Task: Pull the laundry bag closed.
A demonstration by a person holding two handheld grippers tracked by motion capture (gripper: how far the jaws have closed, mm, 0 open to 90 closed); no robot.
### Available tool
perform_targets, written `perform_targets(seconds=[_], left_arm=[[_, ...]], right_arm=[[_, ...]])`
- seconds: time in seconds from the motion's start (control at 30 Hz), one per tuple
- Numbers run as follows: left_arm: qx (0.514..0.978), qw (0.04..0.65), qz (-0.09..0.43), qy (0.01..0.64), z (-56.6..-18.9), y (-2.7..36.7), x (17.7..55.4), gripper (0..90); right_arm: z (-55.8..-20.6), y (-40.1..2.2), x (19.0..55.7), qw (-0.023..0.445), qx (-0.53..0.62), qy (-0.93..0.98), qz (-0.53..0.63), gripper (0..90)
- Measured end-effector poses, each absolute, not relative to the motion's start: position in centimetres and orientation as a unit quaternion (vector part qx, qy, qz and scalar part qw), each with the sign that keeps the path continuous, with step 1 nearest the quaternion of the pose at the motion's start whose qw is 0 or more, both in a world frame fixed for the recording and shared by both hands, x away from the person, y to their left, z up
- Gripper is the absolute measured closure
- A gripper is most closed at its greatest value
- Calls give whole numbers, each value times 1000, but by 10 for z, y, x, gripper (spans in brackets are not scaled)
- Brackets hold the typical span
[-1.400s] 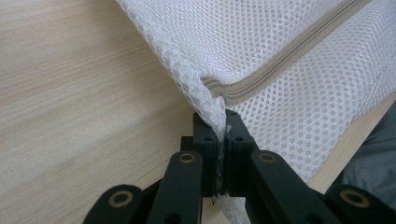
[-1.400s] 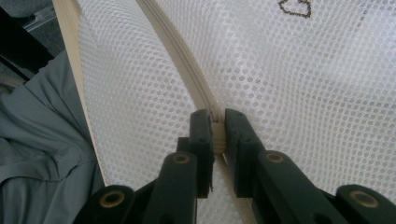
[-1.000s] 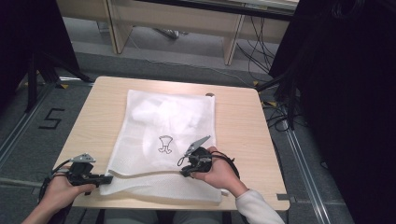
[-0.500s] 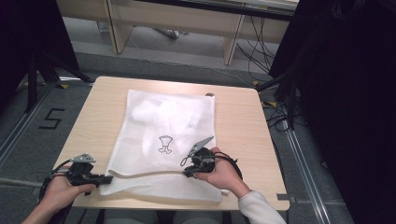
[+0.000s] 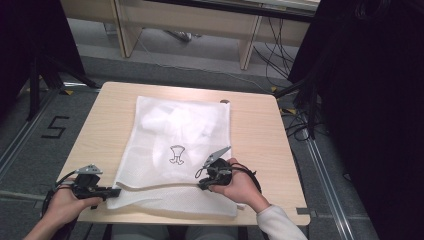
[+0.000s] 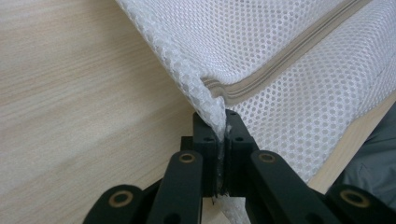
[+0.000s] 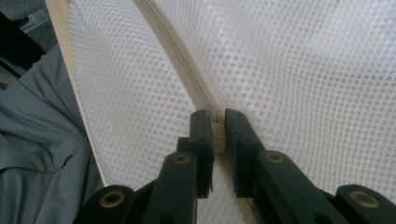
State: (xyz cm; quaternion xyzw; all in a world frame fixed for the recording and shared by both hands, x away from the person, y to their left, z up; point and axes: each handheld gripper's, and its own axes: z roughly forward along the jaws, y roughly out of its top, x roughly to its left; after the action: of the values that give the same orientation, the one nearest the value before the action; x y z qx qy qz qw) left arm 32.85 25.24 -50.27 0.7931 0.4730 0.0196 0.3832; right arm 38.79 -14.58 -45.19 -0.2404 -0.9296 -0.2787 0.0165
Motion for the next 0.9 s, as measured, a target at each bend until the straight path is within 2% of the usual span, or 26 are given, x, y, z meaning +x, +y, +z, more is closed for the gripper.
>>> perform_targets(seconds=[0.9], left_arm=[[792, 385, 21, 474, -503, 252, 329, 856]], right_arm=[[-451, -156, 387, 9, -255, -926, -278, 827]])
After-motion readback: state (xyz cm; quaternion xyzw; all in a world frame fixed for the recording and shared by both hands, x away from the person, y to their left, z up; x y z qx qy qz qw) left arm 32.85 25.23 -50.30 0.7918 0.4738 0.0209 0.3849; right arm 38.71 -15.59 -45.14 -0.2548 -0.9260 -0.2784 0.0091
